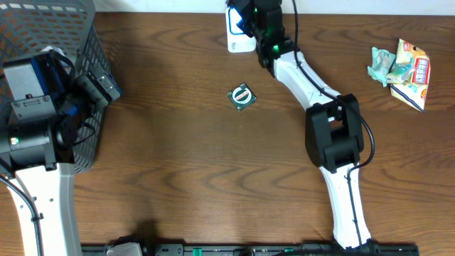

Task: Scan the item barcode
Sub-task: 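Hold the orange tissue pack up in front of the scanner, then carry the tissue pack to the right table edge and release it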

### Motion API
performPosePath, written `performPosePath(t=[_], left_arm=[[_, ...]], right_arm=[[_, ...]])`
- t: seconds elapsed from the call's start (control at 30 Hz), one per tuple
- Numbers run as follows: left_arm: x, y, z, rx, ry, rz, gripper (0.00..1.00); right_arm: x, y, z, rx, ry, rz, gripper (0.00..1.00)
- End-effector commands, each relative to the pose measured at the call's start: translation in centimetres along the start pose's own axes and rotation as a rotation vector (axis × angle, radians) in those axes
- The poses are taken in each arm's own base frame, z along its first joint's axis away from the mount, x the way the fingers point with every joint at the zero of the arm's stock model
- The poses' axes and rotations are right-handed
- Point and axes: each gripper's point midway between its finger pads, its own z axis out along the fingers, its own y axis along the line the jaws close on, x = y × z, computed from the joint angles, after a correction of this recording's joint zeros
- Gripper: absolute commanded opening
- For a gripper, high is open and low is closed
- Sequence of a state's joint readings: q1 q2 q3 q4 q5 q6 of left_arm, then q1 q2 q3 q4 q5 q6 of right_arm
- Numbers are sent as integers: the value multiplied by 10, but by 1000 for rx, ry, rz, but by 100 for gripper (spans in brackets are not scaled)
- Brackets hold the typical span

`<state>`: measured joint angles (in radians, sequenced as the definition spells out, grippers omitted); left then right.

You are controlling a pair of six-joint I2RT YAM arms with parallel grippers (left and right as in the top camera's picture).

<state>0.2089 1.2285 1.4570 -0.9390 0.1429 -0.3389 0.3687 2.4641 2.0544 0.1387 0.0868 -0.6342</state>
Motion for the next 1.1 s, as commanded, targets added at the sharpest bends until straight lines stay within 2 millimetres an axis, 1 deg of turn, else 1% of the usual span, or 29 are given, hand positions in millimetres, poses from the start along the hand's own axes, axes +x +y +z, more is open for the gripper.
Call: performPosePath(t=[0.0, 0.17, 0.27, 0.3, 0.37, 0.5, 0.6, 0.77, 0.83, 0.87, 0.9, 0.93, 1.0, 1.07], left_arm=[[-1, 3, 0, -12, -3, 10, 98], [-1, 3, 0, -12, -3, 10, 97], [-1, 3, 0, -12, -3, 10, 98], [-1, 3, 0, -12, -3, 10, 98], [-1, 3, 0, -12, -3, 10, 97], [-1, 3, 0, -12, -3, 10, 98], [-1, 3, 0, -12, -3, 10, 98], [-1, 3, 0, -12, -3, 10, 98], [-1, 3, 0, -12, -3, 10, 98], [-1, 3, 0, -12, -3, 10, 98], [-1, 3, 0, -12, -3, 10, 97], [-1, 3, 0, -12, -3, 10, 98], [-1, 3, 0, -12, -3, 10, 97], [-1, 3, 0, -12, -3, 10, 98]], right_arm=[[-5, -2, 3, 7, -18, -137, 1], [-1, 0, 3, -4, -5, -161, 1], [8, 12, 2, -49, 36, -258, 1], [13, 14, 2, -57, 53, -290, 1], [19, 12, 2, -43, 89, -295, 1], [23, 3, 1, 1, 123, -220, 1], [22, -8, -4, 43, 148, -138, 1], [22, -37, -21, 82, 186, 206, 1], [32, -50, -30, 102, 234, 323, 1], [41, -56, -36, 124, 274, 392, 1], [56, -63, -43, 157, 330, 489, 1], [68, -67, -47, 174, 370, 537, 1], [92, -73, -54, 190, 443, 574, 1], [123, -84, -64, 199, 531, 579, 1]])
